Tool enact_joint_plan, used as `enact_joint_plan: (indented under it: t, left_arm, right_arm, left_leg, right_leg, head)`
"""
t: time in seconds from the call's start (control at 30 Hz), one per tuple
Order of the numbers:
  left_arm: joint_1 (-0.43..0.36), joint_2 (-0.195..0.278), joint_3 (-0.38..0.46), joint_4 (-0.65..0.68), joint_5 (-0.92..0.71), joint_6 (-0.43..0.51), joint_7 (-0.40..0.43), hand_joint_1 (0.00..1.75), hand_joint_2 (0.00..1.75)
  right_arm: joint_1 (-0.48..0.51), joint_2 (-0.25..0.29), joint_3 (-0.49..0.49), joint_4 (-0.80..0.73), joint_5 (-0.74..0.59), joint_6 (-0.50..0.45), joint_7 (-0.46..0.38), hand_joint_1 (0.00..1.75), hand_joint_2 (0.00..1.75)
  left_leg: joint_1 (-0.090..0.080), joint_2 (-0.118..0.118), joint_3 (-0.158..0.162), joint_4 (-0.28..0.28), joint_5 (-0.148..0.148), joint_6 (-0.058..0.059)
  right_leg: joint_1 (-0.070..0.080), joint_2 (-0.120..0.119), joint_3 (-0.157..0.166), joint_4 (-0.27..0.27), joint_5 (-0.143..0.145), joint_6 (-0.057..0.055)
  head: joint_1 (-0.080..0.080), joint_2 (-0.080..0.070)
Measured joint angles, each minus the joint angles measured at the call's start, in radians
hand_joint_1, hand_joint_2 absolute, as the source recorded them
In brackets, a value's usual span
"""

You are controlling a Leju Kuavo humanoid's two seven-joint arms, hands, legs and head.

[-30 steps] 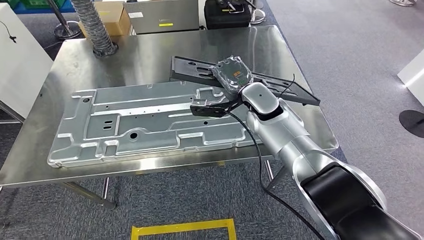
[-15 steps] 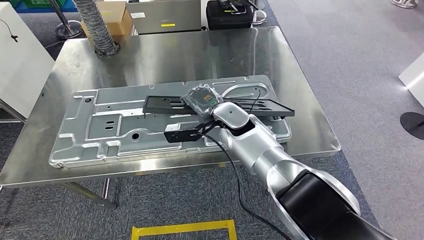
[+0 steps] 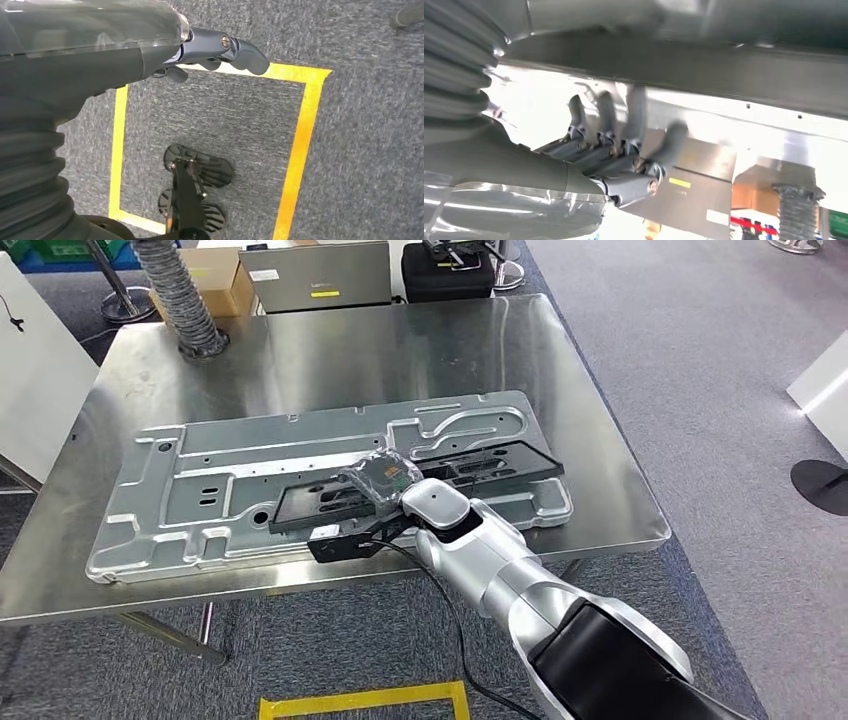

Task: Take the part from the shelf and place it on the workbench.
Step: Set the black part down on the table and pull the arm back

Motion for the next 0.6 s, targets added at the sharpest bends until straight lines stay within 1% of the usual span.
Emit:
enact_joint_plan:
  t: [0.07, 0.1, 0.13, 0.17, 0.23, 0.27, 0.3, 0.33, 0.37, 0.4, 0.43, 0.47, 0.5, 0.53, 0.6]
  left_arm:
    - [0.001, -0.001, -0.005, 0.000, -0.003, 0.006, 0.000, 0.00, 0.00]
    - [0.000, -0.003, -0.008, 0.000, -0.004, 0.009, 0.000, 0.00, 0.00]
    - [-0.001, -0.004, -0.010, 0.000, -0.004, 0.010, 0.000, 0.00, 0.00]
    - [-0.002, -0.004, -0.012, 0.000, -0.005, 0.011, 0.000, 0.00, 0.00]
    - [-0.005, -0.005, -0.014, 0.000, -0.007, 0.012, 0.000, 0.00, 0.00]
    - [-0.006, -0.005, -0.015, 0.000, -0.008, 0.012, 0.000, 0.00, 0.00]
    - [-0.007, -0.005, -0.016, 0.000, -0.009, 0.011, 0.000, 0.00, 0.00]
    - [-0.009, -0.006, -0.018, 0.000, -0.010, 0.011, 0.000, 0.00, 0.00]
    - [-0.011, -0.007, -0.021, 0.000, -0.011, 0.010, 0.000, 0.00, 0.00]
    - [-0.014, -0.010, -0.024, 0.000, -0.013, 0.009, 0.000, 0.00, 0.00]
    - [-0.017, -0.013, -0.028, 0.000, -0.014, 0.009, 0.000, 0.00, 0.00]
    - [-0.021, -0.016, -0.031, 0.000, -0.016, 0.009, 0.001, 0.00, 0.00]
    - [-0.023, -0.018, -0.034, 0.000, -0.017, 0.009, 0.001, 0.00, 0.00]
    - [-0.024, -0.019, -0.035, 0.000, -0.018, 0.008, 0.001, 0.00, 0.00]
    - [-0.027, -0.019, -0.037, 0.000, -0.020, 0.008, 0.002, 0.00, 0.00]
  right_arm:
    - [0.006, -0.005, 0.000, 0.008, -0.018, -0.021, 0.002, 0.00, 0.00]
    - [0.006, -0.010, -0.001, 0.010, -0.026, -0.031, 0.002, 0.00, 0.00]
    - [0.006, -0.014, -0.003, 0.012, -0.034, -0.041, 0.001, 0.00, 0.00]
    - [0.005, -0.020, -0.006, 0.013, -0.041, -0.047, -0.002, 0.00, 0.00]
    - [0.006, -0.031, -0.013, 0.017, -0.056, -0.053, -0.011, 0.00, 0.00]
    - [0.008, -0.037, -0.017, 0.019, -0.063, -0.053, -0.016, 0.00, 0.00]
    - [0.010, -0.042, -0.023, 0.021, -0.071, -0.053, -0.021, 0.00, 0.00]
    - [0.012, -0.046, -0.029, 0.022, -0.079, -0.053, -0.024, 0.00, 0.00]
    - [0.011, -0.050, -0.037, 0.022, -0.086, -0.054, -0.026, 0.00, 0.00]
    - [0.010, -0.053, -0.045, 0.021, -0.092, -0.057, -0.027, 0.00, 0.00]
    - [0.008, -0.055, -0.053, 0.021, -0.096, -0.060, -0.027, 0.00, 0.00]
    - [0.006, -0.058, -0.061, 0.020, -0.100, -0.062, -0.027, 0.00, 0.00]
    - [0.004, -0.061, -0.067, 0.019, -0.101, -0.064, -0.027, 0.00, 0.00]
    - [0.004, -0.063, -0.072, 0.019, -0.103, -0.065, -0.027, 0.00, 0.00]
    - [0.003, -0.068, -0.079, 0.018, -0.105, -0.065, -0.027, 0.00, 0.00]
  left_leg:
    - [0.001, -0.001, -0.001, -0.002, 0.004, 0.013]
    - [0.002, 0.000, -0.001, -0.003, 0.006, 0.019]
    - [0.004, 0.000, -0.001, -0.005, 0.008, 0.025]
    - [0.004, 0.001, -0.001, -0.006, 0.010, 0.029]
    - [0.003, 0.003, -0.002, -0.006, 0.010, 0.034]
    - [0.001, 0.003, -0.003, -0.006, 0.011, 0.036]
    - [0.000, 0.003, -0.003, -0.005, 0.011, 0.036]
    - [-0.002, 0.002, -0.003, -0.005, 0.011, 0.037]
    - [-0.004, 0.002, -0.002, -0.005, 0.011, 0.037]
    - [-0.005, 0.001, -0.002, -0.005, 0.011, 0.037]
    - [-0.007, 0.001, -0.002, -0.005, 0.011, 0.035]
    - [-0.008, 0.001, -0.002, -0.005, 0.011, 0.033]
    - [-0.008, 0.001, -0.003, -0.005, 0.011, 0.028]
    - [-0.007, 0.002, -0.003, -0.007, 0.012, 0.023]
    - [-0.007, 0.004, -0.004, -0.003, 0.007, 0.013]
  right_leg:
    - [-0.001, 0.000, -0.001, 0.001, -0.001, 0.008]
    - [-0.002, 0.000, -0.004, 0.011, -0.009, 0.014]
    - [-0.003, -0.001, -0.015, 0.036, -0.026, 0.019]
    - [-0.005, -0.001, -0.037, 0.085, -0.054, 0.024]
    - [-0.008, -0.001, -0.100, 0.221, -0.116, 0.031]
    - [-0.008, -0.001, -0.126, 0.275, -0.133, 0.031]
    - [-0.009, -0.001, -0.134, 0.292, -0.129, 0.030]
    - [-0.008, -0.001, -0.123, 0.268, -0.109, 0.026]
    - [-0.006, -0.001, -0.092, 0.207, -0.075, 0.019]
    - [-0.003, -0.001, -0.054, 0.130, -0.044, 0.010]
    - [0.001, -0.003, -0.021, 0.064, -0.020, 0.002]
    - [0.005, -0.004, 0.000, 0.019, -0.007, -0.004]
    - [0.008, -0.005, 0.009, 0.000, -0.005, -0.007]
    - [0.010, -0.006, 0.009, -0.003, -0.004, -0.007]
    - [0.004, -0.006, 0.013, -0.015, 0.003, -0.010]
  head:
    - [-0.001, 0.000]
    - [0.000, 0.000]
    - [0.001, 0.000]
    - [0.001, 0.000]
    - [0.003, 0.000]
    - [0.003, 0.000]
    - [0.004, 0.000]
    - [0.004, 0.000]
    - [0.004, 0.000]
    - [0.003, 0.000]
    - [0.003, 0.000]
    - [0.004, 0.000]
    - [0.006, 0.000]
    - [0.007, 0.000]
    - [0.009, 0.000]
